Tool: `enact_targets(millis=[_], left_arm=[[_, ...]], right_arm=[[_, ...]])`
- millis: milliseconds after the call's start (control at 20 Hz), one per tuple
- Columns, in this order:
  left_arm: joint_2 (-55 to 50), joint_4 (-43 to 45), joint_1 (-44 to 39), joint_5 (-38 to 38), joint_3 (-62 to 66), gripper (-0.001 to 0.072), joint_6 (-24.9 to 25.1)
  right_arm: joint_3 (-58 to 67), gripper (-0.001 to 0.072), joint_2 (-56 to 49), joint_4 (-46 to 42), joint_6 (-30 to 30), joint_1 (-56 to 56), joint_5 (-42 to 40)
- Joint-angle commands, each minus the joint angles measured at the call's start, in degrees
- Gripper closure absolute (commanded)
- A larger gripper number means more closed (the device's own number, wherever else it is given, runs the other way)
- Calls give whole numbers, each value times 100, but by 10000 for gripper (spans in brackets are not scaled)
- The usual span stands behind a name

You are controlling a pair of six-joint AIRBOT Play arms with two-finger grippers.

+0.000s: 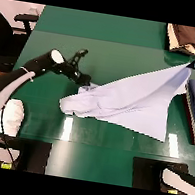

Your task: Fold the shirts.

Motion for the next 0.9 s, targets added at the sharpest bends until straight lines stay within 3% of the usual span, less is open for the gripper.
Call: enact_targets(millis=[0, 250, 450, 650, 850], left_arm=[[804, 9, 516, 22, 586, 680, -31], [2828, 208, 1429, 28, 2291, 680, 144], [4052, 638, 1513, 118, 3432, 681, 229], [4507, 859, 1513, 120, 4306, 681, 227], [4468, 1012, 1515, -44, 4566, 681, 186]], right_arm=[[101, 700, 282, -2, 2, 0, -448], [1530, 700, 905, 0, -4, 2, -938], [2020, 700, 1545, -17, -4, 0, -1314], [1311, 701, 2337, -131, -4, 0, -1937], [1290, 702, 2358, -455, 7, -4, -1891]])
